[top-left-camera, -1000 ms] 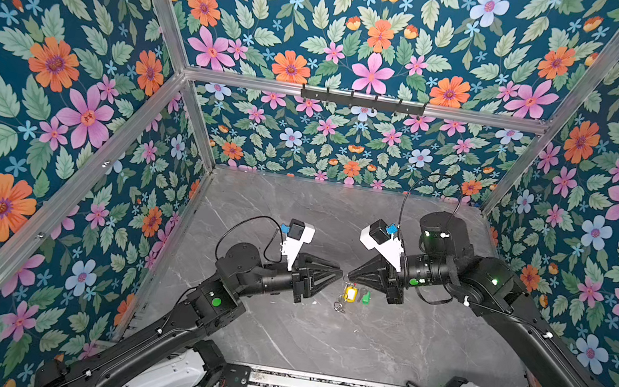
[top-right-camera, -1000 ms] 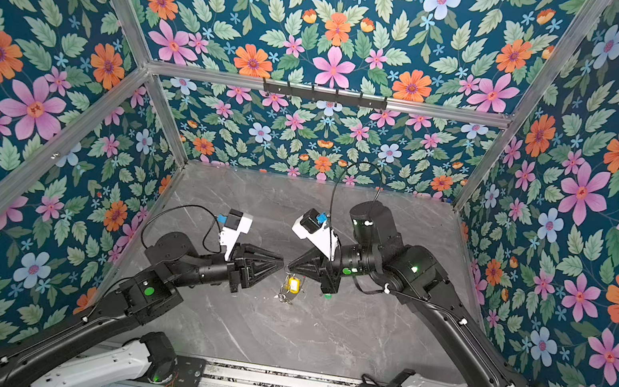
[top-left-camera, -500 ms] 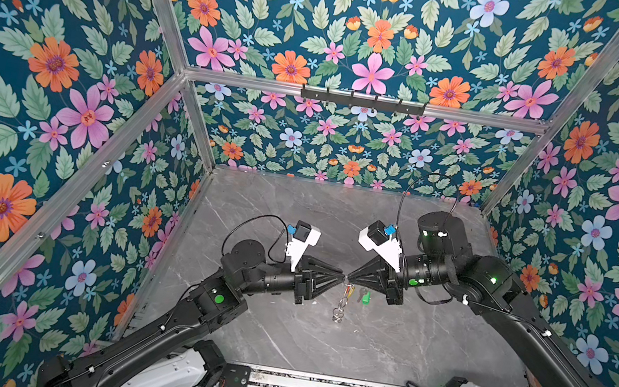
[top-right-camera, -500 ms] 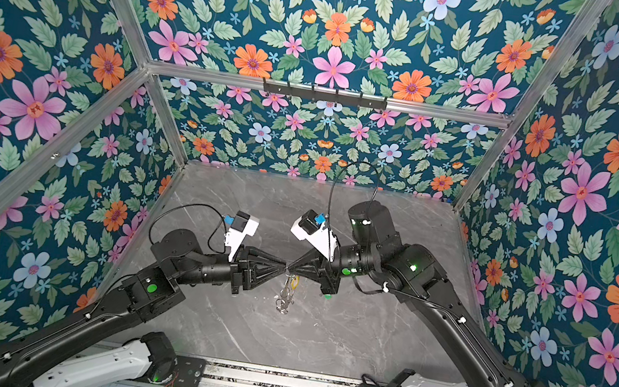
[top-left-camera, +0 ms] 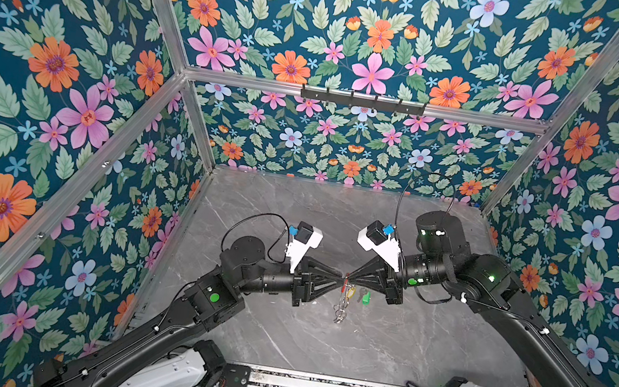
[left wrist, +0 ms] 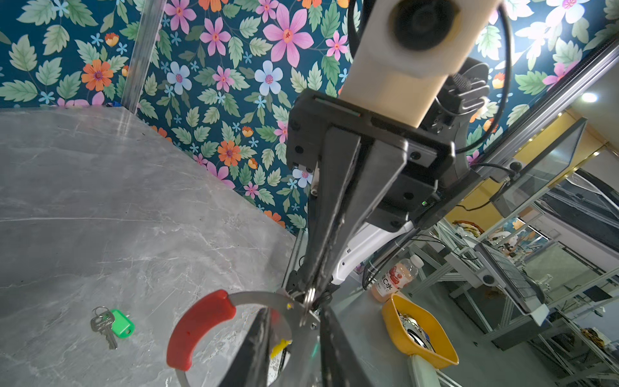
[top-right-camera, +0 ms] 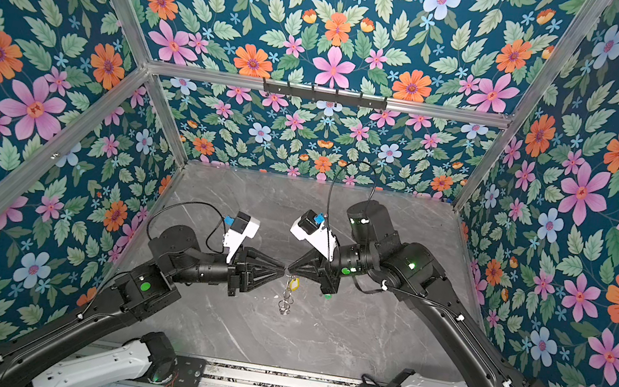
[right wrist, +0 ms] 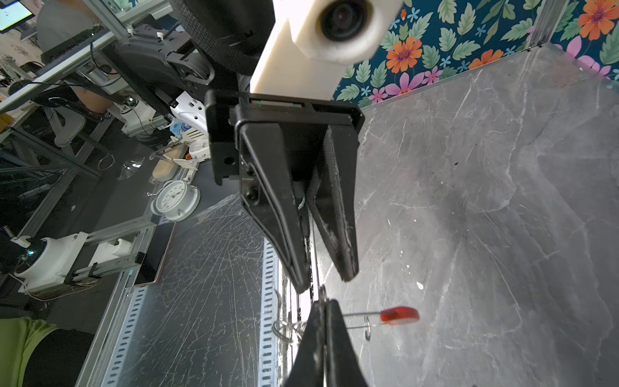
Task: Remove the keys from the keyring
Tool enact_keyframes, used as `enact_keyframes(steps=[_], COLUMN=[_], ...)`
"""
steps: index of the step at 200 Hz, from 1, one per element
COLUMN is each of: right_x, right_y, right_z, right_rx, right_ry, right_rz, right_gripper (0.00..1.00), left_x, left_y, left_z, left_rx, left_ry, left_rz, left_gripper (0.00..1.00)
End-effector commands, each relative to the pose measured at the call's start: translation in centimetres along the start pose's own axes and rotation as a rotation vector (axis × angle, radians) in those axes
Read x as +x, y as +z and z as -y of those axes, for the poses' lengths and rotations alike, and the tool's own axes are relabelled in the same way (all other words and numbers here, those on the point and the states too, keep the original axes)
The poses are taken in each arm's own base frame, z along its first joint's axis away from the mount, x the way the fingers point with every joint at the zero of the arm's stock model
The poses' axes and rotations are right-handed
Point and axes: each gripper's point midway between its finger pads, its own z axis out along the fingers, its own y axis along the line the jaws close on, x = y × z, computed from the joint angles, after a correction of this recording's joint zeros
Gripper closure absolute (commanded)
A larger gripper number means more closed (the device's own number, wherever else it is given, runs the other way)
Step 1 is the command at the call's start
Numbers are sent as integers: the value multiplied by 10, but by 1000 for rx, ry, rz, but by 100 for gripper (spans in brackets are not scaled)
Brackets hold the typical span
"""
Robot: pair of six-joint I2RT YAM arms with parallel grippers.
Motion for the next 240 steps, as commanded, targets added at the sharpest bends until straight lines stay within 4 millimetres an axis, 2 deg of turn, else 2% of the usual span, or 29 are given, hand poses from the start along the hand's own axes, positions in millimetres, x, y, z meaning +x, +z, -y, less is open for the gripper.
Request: enact_keyframes(steps=[1, 81, 120, 148, 154, 166, 174, 204, 240], right_x=[-5, -6, -7, -15, -17, -21, -26, -33, -21], right_y=[-1, 5, 6, 3, 2, -1, -6, -22, -19], right_z=[-5, 0, 2, 2, 2, 5, 8, 11, 18], right_rx=[-27, -27, -27, -10, -5, 32, 71, 160, 188], right_ry=[-19, -6, 2, 4, 2, 2, -5, -43, -40], right_rz=[13, 13, 19, 57, 68, 98, 135, 276, 360], right_gripper=[100, 100, 100, 100, 94, 69, 61, 50, 47], left_x=[-4, -2, -7, -9, -10, -13, -15, -26, -34], left_y=[0, 2, 2, 2, 1, 0, -2, -14, -21], left_z=[7, 12, 13, 8, 8, 6, 5, 5, 9], left_rx=[31, 67, 66, 44, 42, 30, 20, -14, 5], left_ry=[40, 46, 55, 62, 64, 68, 77, 118, 135], left_rz=[-4, -16, 4, 34, 47, 73, 94, 197, 282], left_gripper=[73, 84, 100, 100, 100, 100, 100, 100, 100])
